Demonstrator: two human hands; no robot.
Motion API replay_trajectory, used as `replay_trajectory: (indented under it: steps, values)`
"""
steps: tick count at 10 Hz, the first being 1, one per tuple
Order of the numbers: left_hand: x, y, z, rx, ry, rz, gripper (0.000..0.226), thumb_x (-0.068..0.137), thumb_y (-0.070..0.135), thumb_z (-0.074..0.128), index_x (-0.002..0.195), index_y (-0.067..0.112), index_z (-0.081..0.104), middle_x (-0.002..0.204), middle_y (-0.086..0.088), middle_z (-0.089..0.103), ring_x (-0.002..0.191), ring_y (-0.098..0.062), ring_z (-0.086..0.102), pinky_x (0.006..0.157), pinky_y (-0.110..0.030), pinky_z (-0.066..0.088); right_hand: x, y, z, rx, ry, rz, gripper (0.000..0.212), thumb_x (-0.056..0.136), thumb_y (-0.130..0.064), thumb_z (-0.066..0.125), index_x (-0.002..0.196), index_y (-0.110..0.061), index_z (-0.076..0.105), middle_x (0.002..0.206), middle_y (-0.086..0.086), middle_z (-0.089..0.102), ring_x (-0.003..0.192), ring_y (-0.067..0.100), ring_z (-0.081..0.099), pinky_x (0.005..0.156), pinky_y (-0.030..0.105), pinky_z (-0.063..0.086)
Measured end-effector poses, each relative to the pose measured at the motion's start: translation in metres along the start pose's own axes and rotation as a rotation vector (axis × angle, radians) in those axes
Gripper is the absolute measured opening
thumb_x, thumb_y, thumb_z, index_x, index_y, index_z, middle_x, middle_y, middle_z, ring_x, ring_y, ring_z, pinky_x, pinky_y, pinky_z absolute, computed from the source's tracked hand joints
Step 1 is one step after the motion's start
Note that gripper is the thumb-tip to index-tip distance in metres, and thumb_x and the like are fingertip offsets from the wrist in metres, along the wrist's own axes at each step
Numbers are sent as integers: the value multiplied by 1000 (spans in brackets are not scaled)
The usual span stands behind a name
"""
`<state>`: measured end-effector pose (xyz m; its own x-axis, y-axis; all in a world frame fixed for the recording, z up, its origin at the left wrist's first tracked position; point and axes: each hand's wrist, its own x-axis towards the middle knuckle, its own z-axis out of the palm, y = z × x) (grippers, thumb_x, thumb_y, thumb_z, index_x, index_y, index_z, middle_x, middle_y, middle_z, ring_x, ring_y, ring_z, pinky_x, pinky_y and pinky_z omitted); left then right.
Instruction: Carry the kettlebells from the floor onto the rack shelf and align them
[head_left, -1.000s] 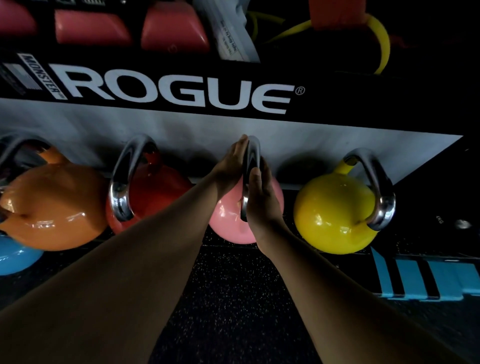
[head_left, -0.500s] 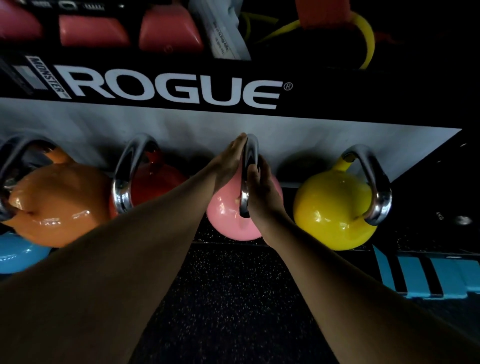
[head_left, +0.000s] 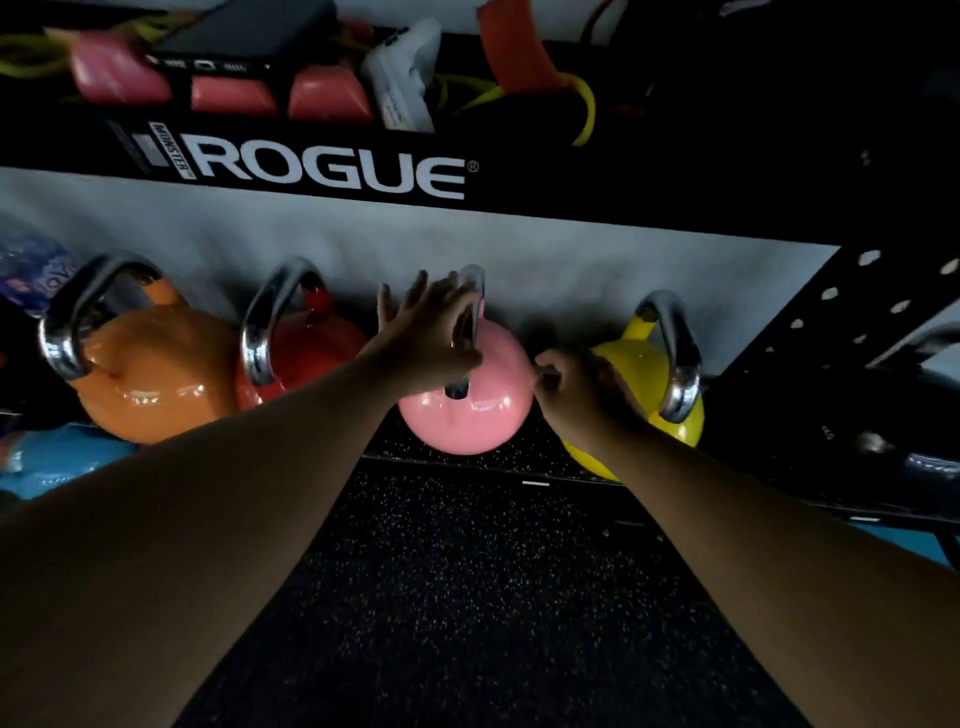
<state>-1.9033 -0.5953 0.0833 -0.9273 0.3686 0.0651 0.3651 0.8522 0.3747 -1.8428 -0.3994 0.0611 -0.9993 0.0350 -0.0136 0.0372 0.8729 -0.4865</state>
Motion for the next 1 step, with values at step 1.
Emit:
replay_trajectory:
  steps: [1]
  values:
    - [-26,17,0,143,-44,94,71,77,37,64,143,28,39,160,0,22,149,-23,5,116,-60,-7,-15,9,-9,-75,-3,-29,32,92,-33,52,117,-18,63,125,14,63,117,36,57,96,44,48]
